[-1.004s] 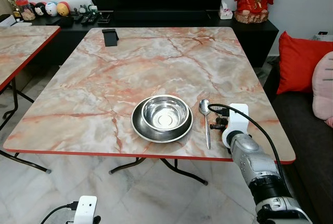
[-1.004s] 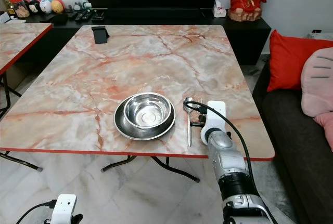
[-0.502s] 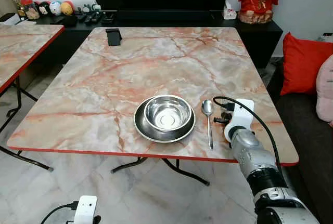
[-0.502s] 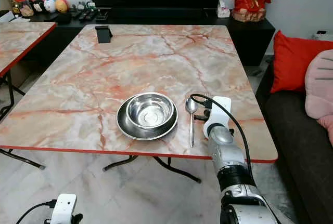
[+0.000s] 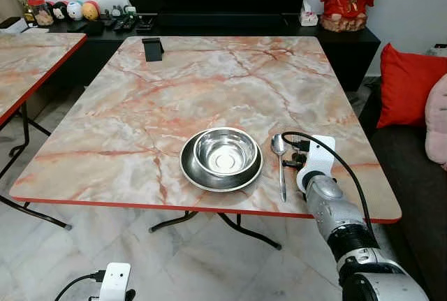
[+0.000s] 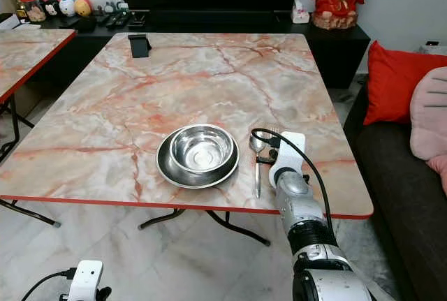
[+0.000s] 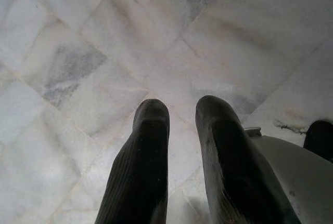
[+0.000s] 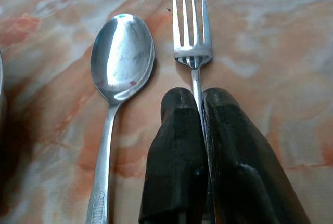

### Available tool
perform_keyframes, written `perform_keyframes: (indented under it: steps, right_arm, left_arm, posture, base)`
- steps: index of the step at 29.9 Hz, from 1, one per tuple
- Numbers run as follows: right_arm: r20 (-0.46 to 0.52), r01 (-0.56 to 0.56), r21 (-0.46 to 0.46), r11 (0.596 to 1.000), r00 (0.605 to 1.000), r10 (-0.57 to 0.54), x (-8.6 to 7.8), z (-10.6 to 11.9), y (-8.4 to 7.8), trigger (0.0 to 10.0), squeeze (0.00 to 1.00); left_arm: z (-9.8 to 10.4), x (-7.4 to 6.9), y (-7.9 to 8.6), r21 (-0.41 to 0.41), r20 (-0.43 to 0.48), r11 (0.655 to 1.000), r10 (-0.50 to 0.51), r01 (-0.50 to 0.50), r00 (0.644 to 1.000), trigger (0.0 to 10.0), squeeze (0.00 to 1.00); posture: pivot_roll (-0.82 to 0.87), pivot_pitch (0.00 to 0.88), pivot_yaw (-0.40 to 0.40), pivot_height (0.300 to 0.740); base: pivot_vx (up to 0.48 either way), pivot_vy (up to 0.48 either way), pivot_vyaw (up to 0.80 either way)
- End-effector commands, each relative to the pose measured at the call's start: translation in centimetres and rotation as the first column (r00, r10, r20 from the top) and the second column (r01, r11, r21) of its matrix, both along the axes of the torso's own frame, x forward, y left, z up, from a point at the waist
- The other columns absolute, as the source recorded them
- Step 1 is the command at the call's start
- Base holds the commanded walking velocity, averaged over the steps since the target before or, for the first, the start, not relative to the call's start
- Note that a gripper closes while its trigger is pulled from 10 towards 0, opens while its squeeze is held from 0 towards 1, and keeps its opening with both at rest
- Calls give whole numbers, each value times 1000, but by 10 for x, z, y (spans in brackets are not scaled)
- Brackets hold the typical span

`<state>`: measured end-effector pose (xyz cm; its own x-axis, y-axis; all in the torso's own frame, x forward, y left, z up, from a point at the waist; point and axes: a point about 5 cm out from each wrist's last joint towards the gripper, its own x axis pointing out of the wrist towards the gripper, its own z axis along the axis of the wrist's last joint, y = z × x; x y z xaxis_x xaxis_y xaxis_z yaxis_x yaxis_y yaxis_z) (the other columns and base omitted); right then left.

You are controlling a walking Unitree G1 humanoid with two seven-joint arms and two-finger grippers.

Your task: Setting the table

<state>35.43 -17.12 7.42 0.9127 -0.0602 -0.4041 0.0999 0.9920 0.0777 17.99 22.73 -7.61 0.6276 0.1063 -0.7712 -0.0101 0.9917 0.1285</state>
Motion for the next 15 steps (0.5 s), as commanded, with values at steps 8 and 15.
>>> perform_keyframes:
  steps: [8, 15]
  right_arm:
    - [4, -26, -24, 999, 1000, 26, 0, -3, 3, 10000, 0]
    - [-9, -28, -26, 999, 1000, 28, -2, -8, 3, 10000, 0]
  left_arm:
    - [0, -1, 3, 10, -10, 1000, -16, 16, 1000, 10000, 0]
    - [0, -1, 3, 13, -10, 1000, -21, 21, 1000, 10000, 0]
  posture:
    - [42, 0, 34, 731]
    - [47, 0, 34, 731]
  base:
    - [0, 0, 0]
    - [0, 0, 0]
